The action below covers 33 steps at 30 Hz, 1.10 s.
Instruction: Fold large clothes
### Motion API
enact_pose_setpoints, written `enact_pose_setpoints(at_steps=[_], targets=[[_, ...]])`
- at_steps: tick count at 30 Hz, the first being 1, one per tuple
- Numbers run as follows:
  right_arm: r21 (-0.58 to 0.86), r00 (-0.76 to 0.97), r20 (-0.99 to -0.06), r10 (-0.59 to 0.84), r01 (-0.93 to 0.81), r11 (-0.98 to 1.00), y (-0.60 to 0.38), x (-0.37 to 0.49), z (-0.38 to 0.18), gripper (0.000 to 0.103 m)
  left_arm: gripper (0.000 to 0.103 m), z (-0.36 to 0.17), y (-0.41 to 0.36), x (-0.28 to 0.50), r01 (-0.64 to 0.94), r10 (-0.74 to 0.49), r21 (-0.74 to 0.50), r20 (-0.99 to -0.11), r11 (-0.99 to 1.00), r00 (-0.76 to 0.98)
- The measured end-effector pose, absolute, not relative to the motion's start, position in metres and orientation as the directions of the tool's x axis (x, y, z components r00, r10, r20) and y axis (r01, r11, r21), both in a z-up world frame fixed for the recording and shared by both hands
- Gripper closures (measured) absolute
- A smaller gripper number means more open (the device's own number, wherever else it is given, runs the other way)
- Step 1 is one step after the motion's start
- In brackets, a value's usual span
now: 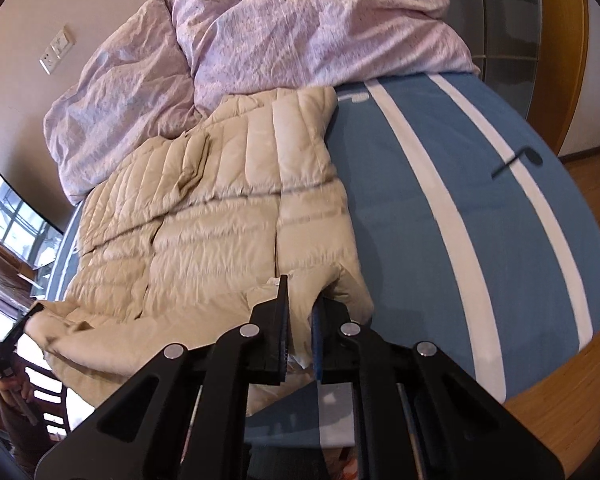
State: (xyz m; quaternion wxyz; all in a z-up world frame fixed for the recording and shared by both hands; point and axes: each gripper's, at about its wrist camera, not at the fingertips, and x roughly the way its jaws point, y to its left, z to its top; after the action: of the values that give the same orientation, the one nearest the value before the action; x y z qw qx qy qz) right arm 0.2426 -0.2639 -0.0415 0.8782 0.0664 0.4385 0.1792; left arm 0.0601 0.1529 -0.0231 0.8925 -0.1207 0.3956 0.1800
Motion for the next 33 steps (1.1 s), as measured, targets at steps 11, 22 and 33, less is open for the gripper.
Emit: enact_pose_setpoints(at_steps=[11, 22, 33], targets=[[0.207, 0.614, -0.723, 0.316, -0.243, 0.947, -0.228, 0.316, -0.026, 0.094, 0.095, 0.006, 0.187, 0.134, -0.453, 0.270, -0.072, -0.716, 0.889, 0.643], [0.197, 0.701, -0.648, 0.298, -0.223, 0.955, -0.193, 0.401, -0.010, 0.094, 0.095, 0.019, 0.231, 0.228, -0.502, 0.312, -0.082, -0.695, 0.861, 0.648], [0.246, 0.719, -0.638, 0.276, -0.149, 0.958, -0.170, 0.488, -0.033, 0.093, 0.095, -0.022, 0.282, 0.313, -0.564, 0.262, -0.192, -0.736, 0.803, 0.624]])
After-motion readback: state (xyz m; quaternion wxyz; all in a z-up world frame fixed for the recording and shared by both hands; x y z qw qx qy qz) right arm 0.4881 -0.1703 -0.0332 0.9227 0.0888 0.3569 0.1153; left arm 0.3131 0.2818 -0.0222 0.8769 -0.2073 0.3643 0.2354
